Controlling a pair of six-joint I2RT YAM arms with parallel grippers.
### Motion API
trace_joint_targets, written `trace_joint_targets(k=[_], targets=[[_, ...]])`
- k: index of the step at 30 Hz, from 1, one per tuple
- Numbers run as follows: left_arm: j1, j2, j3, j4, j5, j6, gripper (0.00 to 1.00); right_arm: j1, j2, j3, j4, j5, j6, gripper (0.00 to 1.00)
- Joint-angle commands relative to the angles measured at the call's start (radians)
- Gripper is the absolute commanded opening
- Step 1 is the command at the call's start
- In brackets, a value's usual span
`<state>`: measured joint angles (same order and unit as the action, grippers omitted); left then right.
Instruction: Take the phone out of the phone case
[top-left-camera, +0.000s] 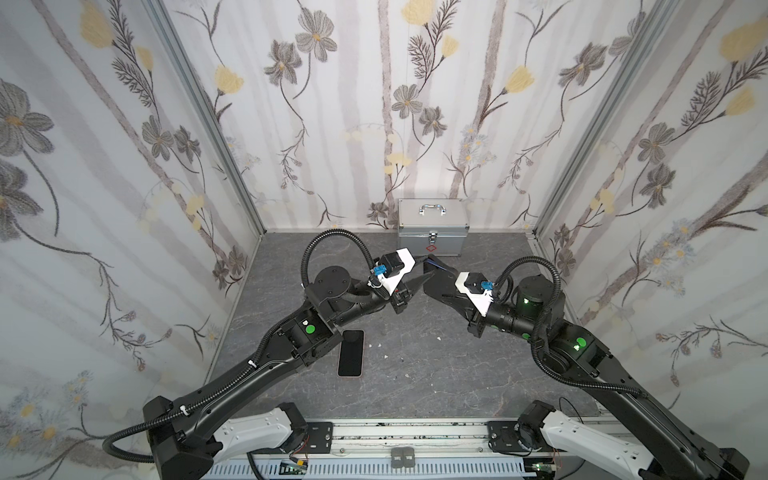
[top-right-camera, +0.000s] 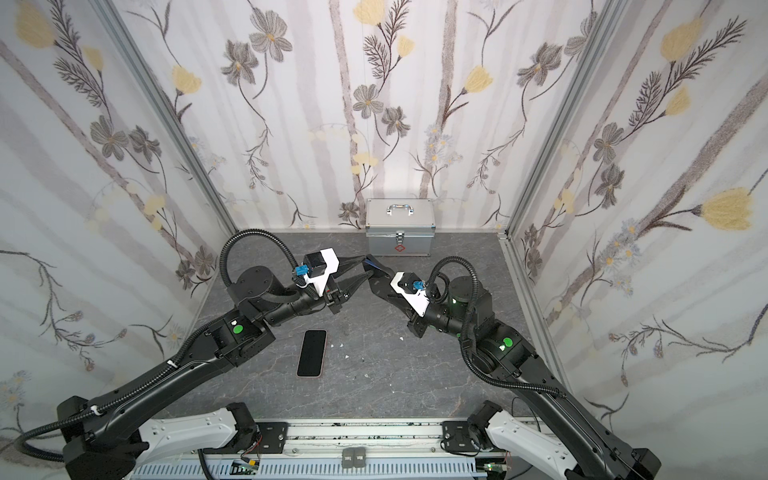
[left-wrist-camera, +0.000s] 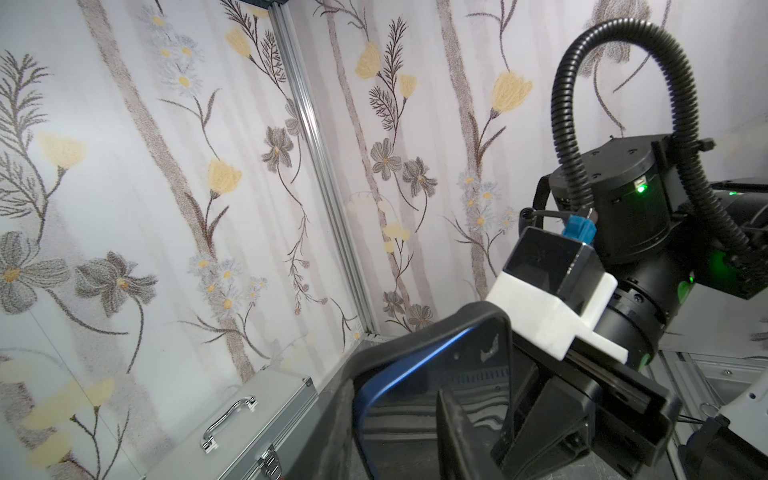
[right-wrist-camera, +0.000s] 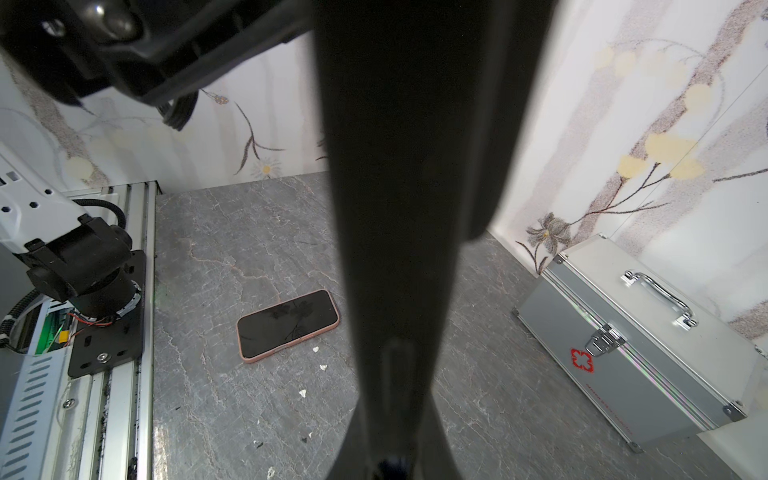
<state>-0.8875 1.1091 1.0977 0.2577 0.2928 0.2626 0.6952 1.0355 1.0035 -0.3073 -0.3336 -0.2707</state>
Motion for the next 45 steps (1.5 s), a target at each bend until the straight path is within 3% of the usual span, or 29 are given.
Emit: trace_joint_targets(k=[1, 6, 14, 22, 31, 41, 45], targets=[[0.005, 0.018, -0.001, -0.060, 0.215, -0.030, 0.34, 0.006, 0.016, 0.029, 0.049, -0.149, -0.059, 0.00], [0.027, 0.038, 0.005, -0.060, 0.272, -0.052, 0.37, 0.006, 0.029, 0.048, 0.020, -0.219, -0.070, 0.00], [0.073, 0.035, 0.010, -0.053, 0.441, -0.121, 0.35, -0.006, 0.010, 0.048, 0.028, -0.239, -0.067, 0.00], [0.103, 0.021, -0.011, 0.076, 0.613, -0.263, 0.33, -0.070, -0.003, 0.067, 0.101, -0.418, -0.013, 0.00], [0.101, 0.040, -0.044, 0.239, 0.662, -0.392, 0.32, -0.134, -0.032, 0.005, 0.337, -0.564, 0.152, 0.00], [0.100, 0.058, -0.053, 0.247, 0.656, -0.401, 0.25, -0.146, -0.032, -0.017, 0.337, -0.538, 0.151, 0.00], [0.102, 0.051, -0.062, 0.248, 0.637, -0.387, 0.17, -0.147, -0.032, -0.020, 0.321, -0.520, 0.146, 0.00]])
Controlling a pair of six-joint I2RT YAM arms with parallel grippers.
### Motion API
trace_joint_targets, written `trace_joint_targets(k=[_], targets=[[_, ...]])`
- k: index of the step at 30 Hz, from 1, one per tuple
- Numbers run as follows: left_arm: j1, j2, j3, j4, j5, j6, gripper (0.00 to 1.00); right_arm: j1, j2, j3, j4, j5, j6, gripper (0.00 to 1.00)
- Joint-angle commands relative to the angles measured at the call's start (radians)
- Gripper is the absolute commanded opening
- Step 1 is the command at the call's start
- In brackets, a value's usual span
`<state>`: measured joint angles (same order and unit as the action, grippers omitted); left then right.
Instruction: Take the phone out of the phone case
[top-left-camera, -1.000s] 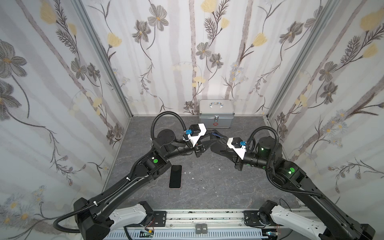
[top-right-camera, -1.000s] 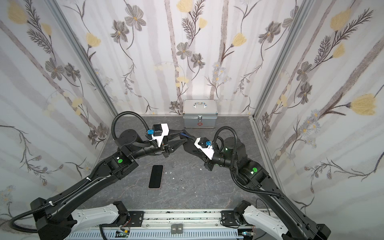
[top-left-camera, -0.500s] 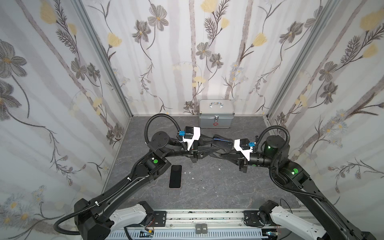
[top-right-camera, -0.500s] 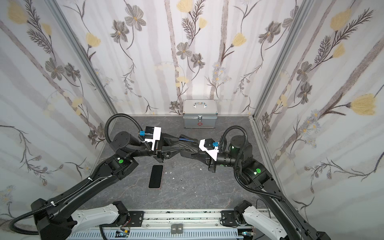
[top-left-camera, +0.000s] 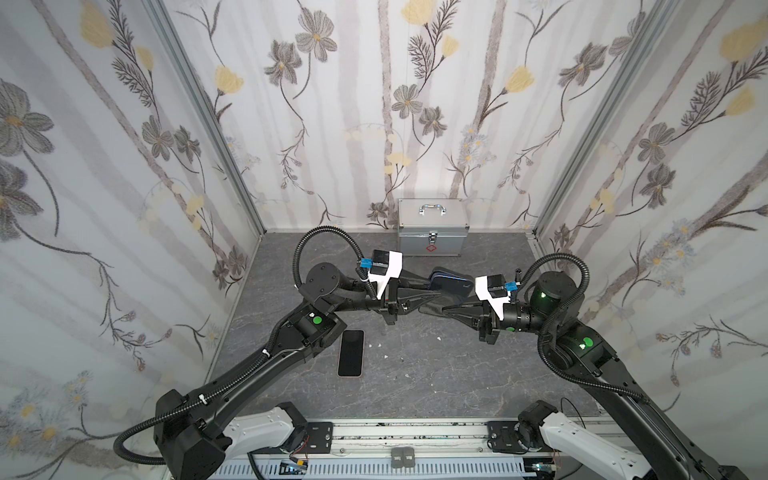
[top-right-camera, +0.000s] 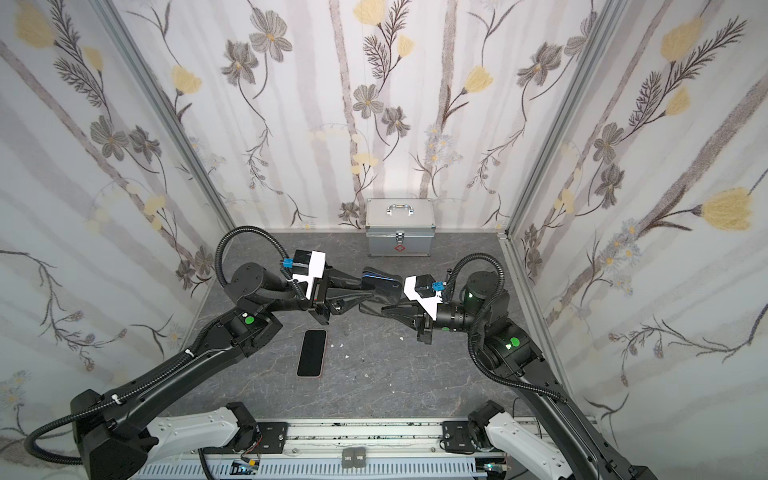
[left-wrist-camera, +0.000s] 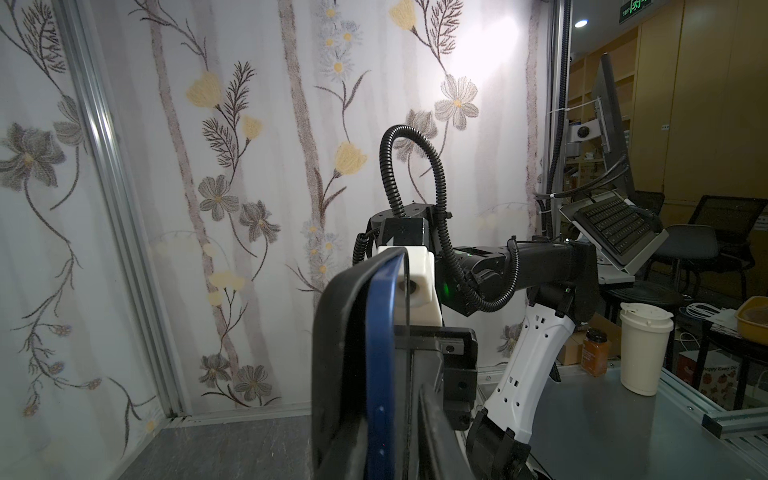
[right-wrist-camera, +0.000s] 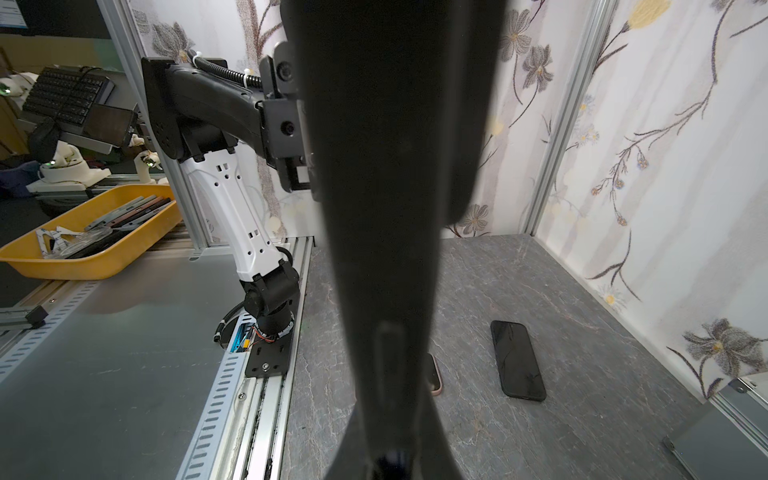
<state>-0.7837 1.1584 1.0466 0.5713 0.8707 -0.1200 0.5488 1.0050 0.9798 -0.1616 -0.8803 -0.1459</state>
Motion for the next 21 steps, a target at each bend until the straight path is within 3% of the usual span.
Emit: trace_joint_targets(k=[1, 7, 10, 11, 12, 13, 15, 18, 21], targets=[[-0.002, 0.000, -0.013, -0.066, 0.052, -0.001, 0.15, 0.000, 0.001, 0.002, 0.170, 0.030, 0.018, 0.00], [0.004, -0.012, -0.024, -0.067, 0.024, 0.011, 0.01, -0.001, 0.014, 0.001, 0.161, 0.038, 0.019, 0.00], [0.014, -0.027, -0.035, -0.067, 0.007, 0.018, 0.00, -0.002, 0.018, 0.000, 0.149, 0.089, 0.036, 0.00], [0.021, -0.034, -0.039, -0.067, 0.001, 0.022, 0.00, -0.006, 0.025, 0.002, 0.130, 0.103, 0.037, 0.03], [0.026, -0.040, -0.045, -0.067, -0.010, 0.024, 0.00, -0.012, 0.030, 0.002, 0.114, 0.105, 0.036, 0.11], [0.035, -0.048, -0.051, -0.067, -0.025, 0.026, 0.00, -0.019, 0.036, 0.002, 0.099, 0.103, 0.037, 0.26], [0.056, -0.061, -0.061, -0.078, -0.057, 0.029, 0.00, -0.036, 0.039, -0.006, 0.085, 0.108, 0.055, 0.40], [0.084, -0.069, -0.046, -0.187, -0.112, 0.084, 0.00, -0.063, 0.019, -0.028, 0.091, 0.161, 0.087, 0.49], [0.086, -0.046, 0.015, -0.405, -0.218, 0.204, 0.00, -0.092, 0.003, -0.033, 0.094, 0.298, 0.129, 0.52]])
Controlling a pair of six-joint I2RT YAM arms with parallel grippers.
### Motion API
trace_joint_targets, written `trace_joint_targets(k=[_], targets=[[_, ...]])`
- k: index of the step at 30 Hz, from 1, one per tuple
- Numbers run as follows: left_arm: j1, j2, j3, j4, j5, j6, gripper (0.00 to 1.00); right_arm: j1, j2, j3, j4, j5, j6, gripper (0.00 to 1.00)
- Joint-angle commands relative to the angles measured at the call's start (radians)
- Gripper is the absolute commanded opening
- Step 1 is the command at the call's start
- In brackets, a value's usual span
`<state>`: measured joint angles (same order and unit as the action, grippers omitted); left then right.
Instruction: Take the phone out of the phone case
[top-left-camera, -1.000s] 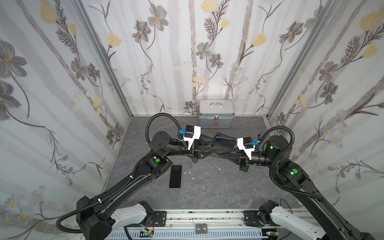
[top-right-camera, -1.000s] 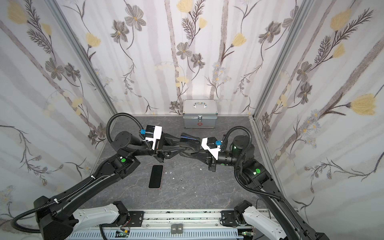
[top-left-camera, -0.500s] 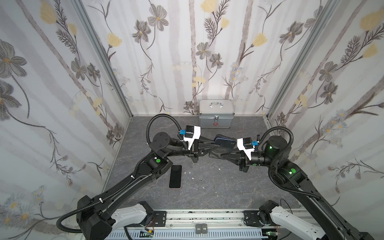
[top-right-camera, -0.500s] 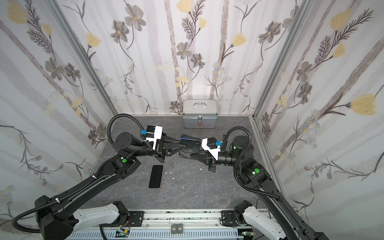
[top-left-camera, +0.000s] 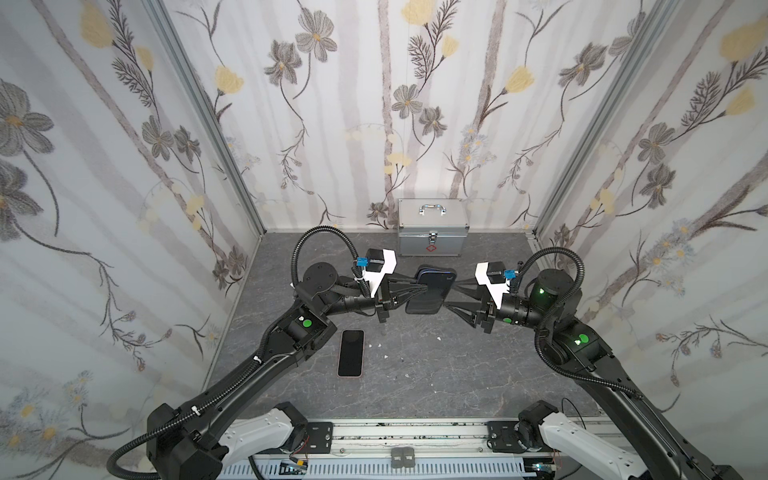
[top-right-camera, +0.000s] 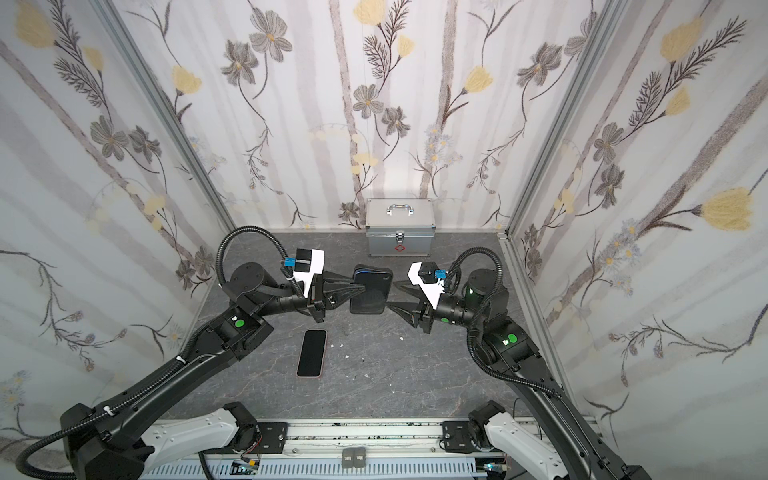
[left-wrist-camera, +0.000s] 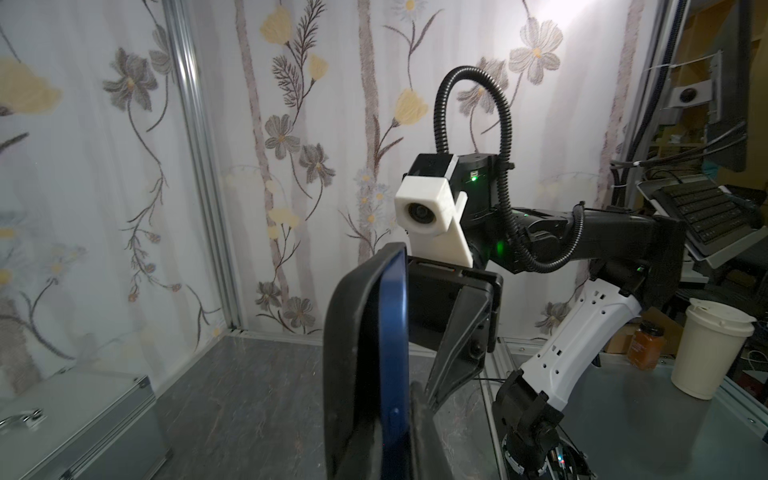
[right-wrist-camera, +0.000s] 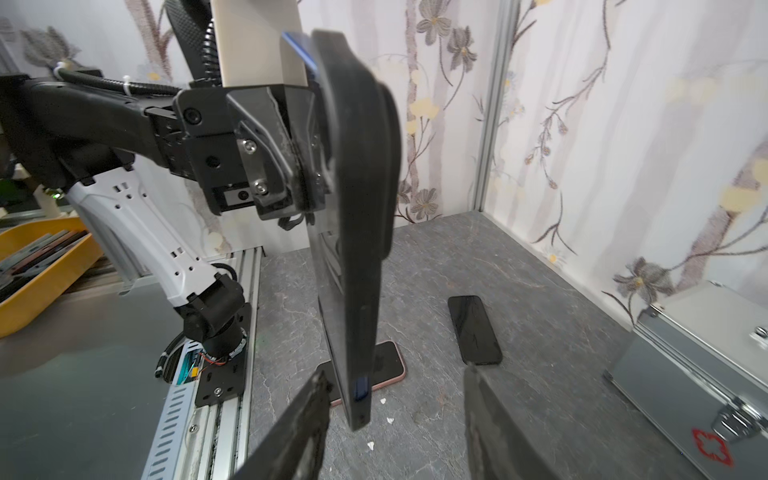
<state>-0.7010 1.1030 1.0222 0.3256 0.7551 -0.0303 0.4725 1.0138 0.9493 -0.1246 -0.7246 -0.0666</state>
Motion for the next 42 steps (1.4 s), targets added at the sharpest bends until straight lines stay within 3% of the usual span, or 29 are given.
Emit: trace_joint_targets(k=[1, 8, 15, 22, 25, 34, 42], targets=[[0.003, 0.017, 0.049, -0.204, -0.132, 0.140, 0.00, -0.033, -0.004, 0.003, 0.050, 0.172, 0.062, 0.52], [0.004, 0.027, 0.017, -0.265, -0.131, 0.222, 0.00, -0.089, 0.039, 0.075, 0.011, 0.121, 0.101, 0.51], [0.004, 0.040, -0.005, -0.296, -0.075, 0.363, 0.00, -0.088, 0.111, 0.160, -0.054, -0.119, 0.044, 0.52], [-0.002, 0.074, 0.011, -0.323, -0.006, 0.399, 0.00, -0.014, 0.215, 0.311, -0.332, -0.099, -0.146, 0.52], [-0.022, 0.054, -0.013, -0.326, -0.034, 0.455, 0.00, 0.003, 0.248, 0.349, -0.402, -0.066, -0.185, 0.53], [-0.060, 0.034, -0.020, -0.349, -0.092, 0.544, 0.00, 0.049, 0.326, 0.416, -0.513, -0.084, -0.225, 0.58], [-0.065, 0.033, -0.014, -0.358, -0.111, 0.569, 0.00, 0.071, 0.343, 0.417, -0.517, 0.018, -0.204, 0.56]])
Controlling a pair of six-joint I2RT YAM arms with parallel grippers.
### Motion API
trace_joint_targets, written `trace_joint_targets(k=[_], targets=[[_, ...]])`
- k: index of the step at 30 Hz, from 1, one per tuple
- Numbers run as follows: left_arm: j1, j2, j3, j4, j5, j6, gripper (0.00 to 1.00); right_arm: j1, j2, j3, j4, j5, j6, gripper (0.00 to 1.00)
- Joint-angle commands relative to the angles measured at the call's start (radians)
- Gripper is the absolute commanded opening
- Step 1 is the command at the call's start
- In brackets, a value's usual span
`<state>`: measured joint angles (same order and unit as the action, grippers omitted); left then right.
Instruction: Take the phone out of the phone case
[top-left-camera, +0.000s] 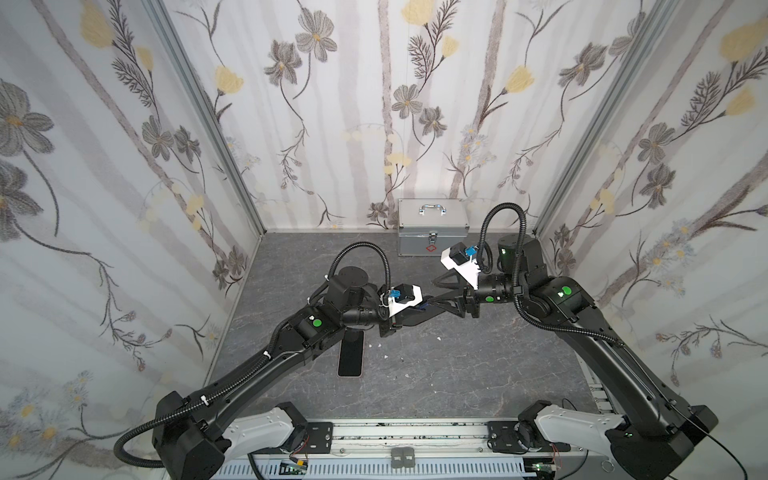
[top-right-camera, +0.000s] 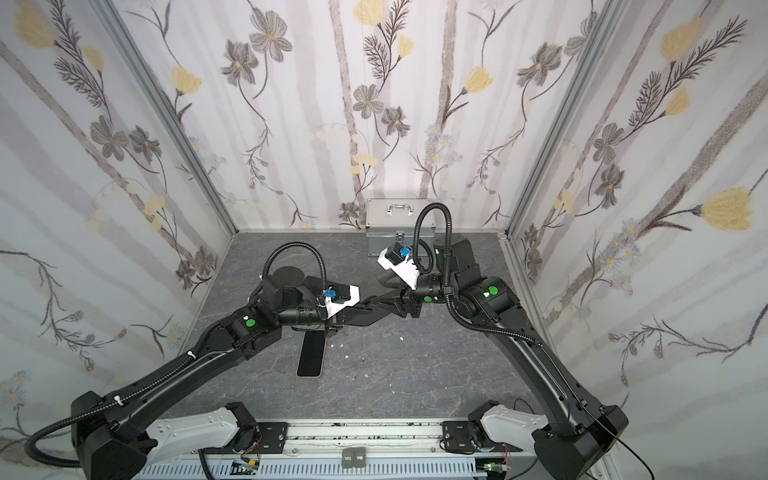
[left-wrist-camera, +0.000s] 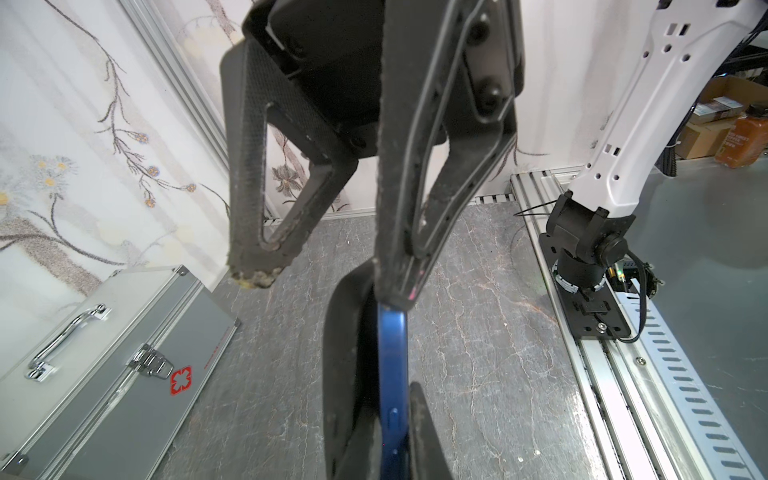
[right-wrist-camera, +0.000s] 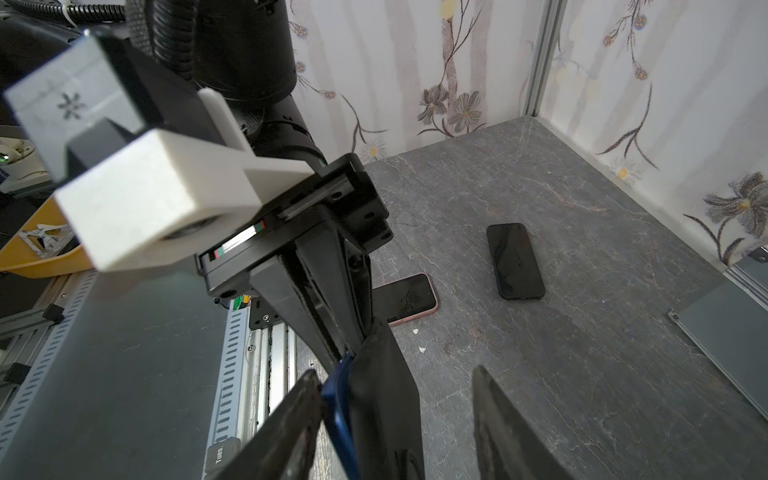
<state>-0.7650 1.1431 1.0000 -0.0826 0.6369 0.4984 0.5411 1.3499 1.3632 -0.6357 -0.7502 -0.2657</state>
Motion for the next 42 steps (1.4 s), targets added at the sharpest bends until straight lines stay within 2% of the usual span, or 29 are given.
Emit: trace_joint_targets(k=[1, 5, 11, 15, 20, 27, 31, 36, 42], targets=[[-0.001, -0.008, 0.006, 0.049, 0.006, 0.043, 0.00, 0.001, 0.008, 0.002, -0.008, 0.052, -0.003, 0.55], [-0.005, -0.011, 0.002, 0.048, -0.005, 0.048, 0.00, -0.001, 0.011, -0.001, 0.002, 0.111, 0.010, 0.53], [-0.008, -0.021, -0.003, 0.047, -0.011, 0.047, 0.00, -0.001, 0.026, 0.001, -0.013, 0.118, 0.015, 0.53], [-0.008, -0.032, -0.012, 0.048, -0.030, 0.054, 0.00, 0.004, 0.035, -0.003, -0.060, 0.095, -0.042, 0.52], [-0.011, -0.034, -0.003, 0.047, -0.017, 0.048, 0.00, 0.020, 0.047, -0.011, -0.078, 0.167, -0.048, 0.52], [-0.026, -0.031, 0.002, 0.047, -0.025, 0.052, 0.00, 0.029, 0.066, -0.017, -0.076, 0.153, -0.049, 0.50], [-0.030, -0.035, 0.000, 0.047, -0.040, 0.053, 0.00, 0.030, 0.068, -0.024, -0.103, 0.124, -0.066, 0.41], [-0.030, -0.046, 0.002, 0.047, -0.075, 0.072, 0.00, 0.036, 0.091, -0.025, -0.159, 0.086, -0.104, 0.38], [-0.030, -0.038, 0.011, 0.047, -0.075, 0.069, 0.00, 0.051, 0.119, -0.009, -0.175, 0.038, -0.115, 0.27]])
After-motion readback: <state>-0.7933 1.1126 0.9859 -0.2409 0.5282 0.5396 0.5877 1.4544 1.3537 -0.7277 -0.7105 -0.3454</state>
